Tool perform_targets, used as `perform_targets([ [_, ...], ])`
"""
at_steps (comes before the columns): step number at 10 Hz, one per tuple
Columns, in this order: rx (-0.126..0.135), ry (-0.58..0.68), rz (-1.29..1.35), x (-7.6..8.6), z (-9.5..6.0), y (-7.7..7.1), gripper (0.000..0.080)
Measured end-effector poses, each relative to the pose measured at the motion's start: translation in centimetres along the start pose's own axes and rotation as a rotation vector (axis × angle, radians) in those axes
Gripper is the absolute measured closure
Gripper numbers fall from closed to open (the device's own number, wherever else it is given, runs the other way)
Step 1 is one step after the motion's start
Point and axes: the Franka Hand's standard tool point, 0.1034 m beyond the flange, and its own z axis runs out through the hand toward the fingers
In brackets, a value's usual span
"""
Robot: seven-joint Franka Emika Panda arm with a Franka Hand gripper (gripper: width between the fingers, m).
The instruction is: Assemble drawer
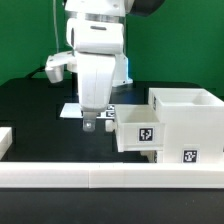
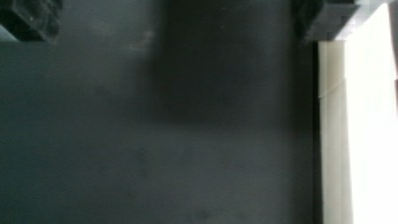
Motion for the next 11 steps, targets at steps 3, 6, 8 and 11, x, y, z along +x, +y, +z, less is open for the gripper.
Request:
perform_targets([
  [3,0.007,0.064,0.012,0.3,0.1,0.4,0.0150],
  [6,0.022,0.141,0.048,-0.1,0.3,0.9,0.0150],
  [8,0.018,0.148,0.063,1.3,0.0,1.5,0.0150],
  [11,0.008,0.163,0.045,3.6,-0.1,1.8,0.0150],
])
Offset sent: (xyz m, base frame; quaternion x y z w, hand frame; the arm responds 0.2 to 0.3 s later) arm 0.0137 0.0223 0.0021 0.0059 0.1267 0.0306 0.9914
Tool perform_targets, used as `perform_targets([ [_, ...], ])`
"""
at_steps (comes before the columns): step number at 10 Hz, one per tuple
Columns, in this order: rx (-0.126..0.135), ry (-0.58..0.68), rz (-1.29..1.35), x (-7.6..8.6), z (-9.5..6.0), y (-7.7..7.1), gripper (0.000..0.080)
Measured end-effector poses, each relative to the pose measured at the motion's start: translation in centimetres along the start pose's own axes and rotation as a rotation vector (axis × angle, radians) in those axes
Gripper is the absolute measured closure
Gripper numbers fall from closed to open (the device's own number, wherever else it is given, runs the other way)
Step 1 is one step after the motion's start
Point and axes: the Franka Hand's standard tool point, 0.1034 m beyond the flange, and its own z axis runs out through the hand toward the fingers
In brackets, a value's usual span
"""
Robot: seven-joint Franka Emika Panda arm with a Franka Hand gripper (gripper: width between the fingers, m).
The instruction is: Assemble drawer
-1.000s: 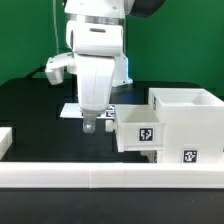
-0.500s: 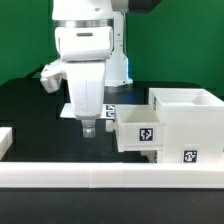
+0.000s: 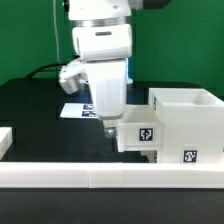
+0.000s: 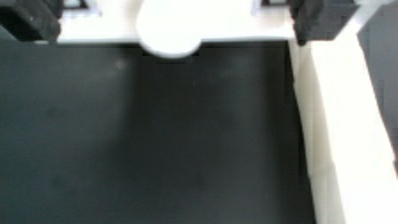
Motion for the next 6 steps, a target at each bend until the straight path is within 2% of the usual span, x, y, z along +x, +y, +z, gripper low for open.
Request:
perform_targets([
  [4,0.002,-0.001,0.008,-0.4,0.0,-0.1,0.0150],
  [6,0.006,0.008,-0.007,0.7,0.1,0.3,0.0150],
])
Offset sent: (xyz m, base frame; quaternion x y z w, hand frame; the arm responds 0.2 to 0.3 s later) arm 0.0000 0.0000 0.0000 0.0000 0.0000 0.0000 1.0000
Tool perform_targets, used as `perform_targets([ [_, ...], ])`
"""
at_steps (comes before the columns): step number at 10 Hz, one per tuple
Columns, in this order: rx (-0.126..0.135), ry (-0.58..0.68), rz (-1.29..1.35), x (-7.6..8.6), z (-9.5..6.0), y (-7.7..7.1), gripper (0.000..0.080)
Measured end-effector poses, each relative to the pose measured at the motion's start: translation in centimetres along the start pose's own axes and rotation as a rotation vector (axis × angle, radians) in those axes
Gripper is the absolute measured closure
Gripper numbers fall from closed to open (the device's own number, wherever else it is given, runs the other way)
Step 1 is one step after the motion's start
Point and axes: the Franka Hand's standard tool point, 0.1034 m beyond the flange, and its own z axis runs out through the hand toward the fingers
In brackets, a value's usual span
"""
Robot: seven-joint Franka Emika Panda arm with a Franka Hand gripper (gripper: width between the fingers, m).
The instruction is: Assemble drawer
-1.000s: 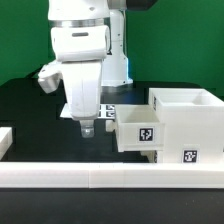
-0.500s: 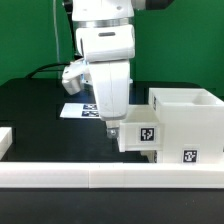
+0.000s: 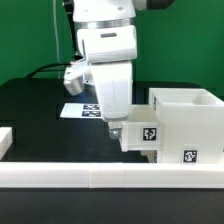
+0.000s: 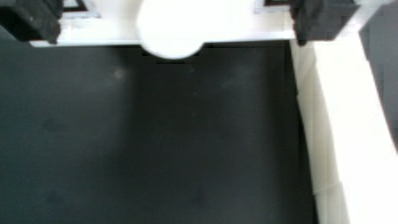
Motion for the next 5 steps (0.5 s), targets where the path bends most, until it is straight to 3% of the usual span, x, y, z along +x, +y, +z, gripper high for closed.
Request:
perform_targets([
  [5,0.015,0.009,0.005,4.6,0.6,0.0,0.0150],
])
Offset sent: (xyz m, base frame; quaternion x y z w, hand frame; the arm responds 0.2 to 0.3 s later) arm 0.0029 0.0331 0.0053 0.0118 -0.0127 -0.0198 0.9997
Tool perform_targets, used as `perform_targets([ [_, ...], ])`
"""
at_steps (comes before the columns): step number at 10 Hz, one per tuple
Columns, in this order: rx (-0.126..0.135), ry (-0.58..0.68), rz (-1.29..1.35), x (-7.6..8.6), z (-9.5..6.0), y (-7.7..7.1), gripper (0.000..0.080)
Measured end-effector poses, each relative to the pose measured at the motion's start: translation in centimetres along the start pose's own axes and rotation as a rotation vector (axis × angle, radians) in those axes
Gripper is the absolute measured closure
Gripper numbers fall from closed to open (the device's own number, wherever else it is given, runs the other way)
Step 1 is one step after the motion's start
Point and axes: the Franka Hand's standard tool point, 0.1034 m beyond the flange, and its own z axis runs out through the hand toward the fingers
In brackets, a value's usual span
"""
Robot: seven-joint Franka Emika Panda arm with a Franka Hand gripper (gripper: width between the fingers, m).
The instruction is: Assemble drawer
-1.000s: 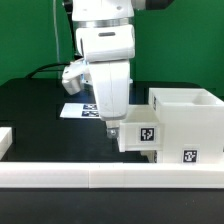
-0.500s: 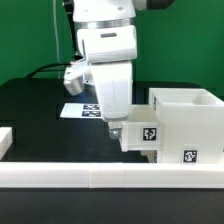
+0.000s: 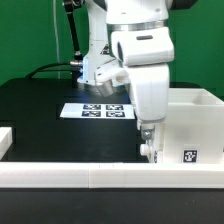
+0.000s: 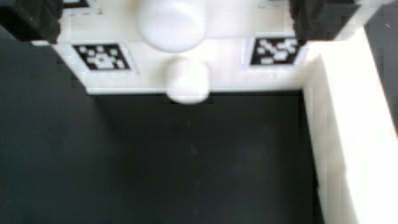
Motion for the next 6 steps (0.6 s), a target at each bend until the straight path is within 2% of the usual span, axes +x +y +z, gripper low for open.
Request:
perform_targets([
  [1,0.001,0.001,0.004,0.5,0.0,0.0,0.0150],
  [4,0.005,0.002,0.012,0.4,0.1,-0.1,0.0150],
  [5,0.006,0.001,0.012,0.1,0.2,-0.1,0.0150],
  [6,0.007,-0.003,0.020,-0.9,0.1,-0.1,0.0150],
])
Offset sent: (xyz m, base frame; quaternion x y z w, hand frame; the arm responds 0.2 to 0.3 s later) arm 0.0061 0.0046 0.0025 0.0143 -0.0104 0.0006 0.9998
